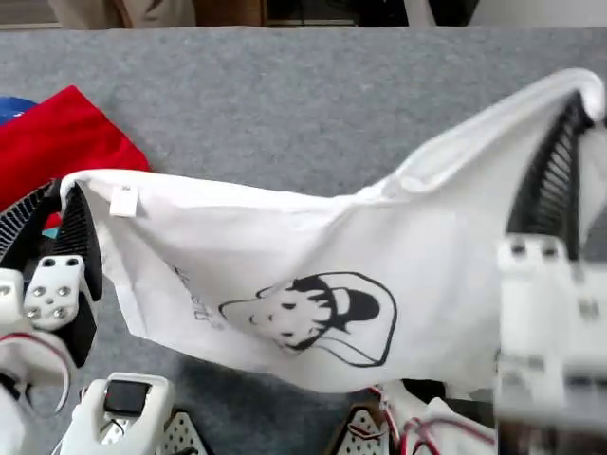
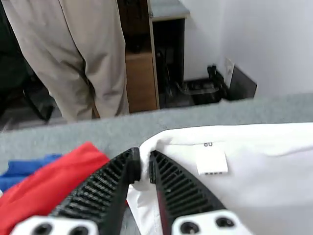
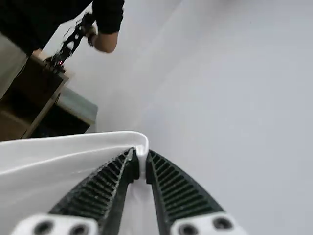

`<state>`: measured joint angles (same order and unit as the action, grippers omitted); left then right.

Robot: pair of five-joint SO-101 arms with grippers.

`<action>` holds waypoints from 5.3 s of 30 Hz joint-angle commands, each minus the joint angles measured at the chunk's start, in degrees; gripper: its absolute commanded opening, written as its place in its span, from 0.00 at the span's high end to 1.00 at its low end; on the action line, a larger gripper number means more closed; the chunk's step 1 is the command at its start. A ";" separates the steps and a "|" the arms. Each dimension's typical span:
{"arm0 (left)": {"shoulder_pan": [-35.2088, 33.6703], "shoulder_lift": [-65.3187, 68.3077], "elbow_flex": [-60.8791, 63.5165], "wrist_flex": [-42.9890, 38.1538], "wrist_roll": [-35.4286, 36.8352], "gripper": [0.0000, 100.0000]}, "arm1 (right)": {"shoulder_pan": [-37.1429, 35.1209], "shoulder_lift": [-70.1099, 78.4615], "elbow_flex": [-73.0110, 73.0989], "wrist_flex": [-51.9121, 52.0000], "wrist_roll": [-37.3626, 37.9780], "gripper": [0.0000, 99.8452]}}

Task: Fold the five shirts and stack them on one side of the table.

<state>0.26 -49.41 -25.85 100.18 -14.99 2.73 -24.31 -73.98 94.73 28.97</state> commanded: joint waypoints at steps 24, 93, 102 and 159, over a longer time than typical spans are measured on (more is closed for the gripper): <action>-8.18 28.70 53.71 -88.18 0.53 0.98 | -7.25 33.80 52.97 -72.70 0.00 1.00; -2.55 10.86 77.36 -31.30 -6.86 0.98 | 4.00 -21.85 122.42 -20.40 11.87 1.00; -2.90 10.24 87.82 -37.27 -8.44 0.98 | 6.73 -26.51 131.82 -23.74 11.25 1.00; -15.91 47.87 62.77 -61.80 8.18 0.96 | -3.56 21.85 102.02 -54.42 -5.36 1.00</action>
<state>-13.54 -3.78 40.88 39.43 -7.43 -0.97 -7.25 34.07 41.54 24.13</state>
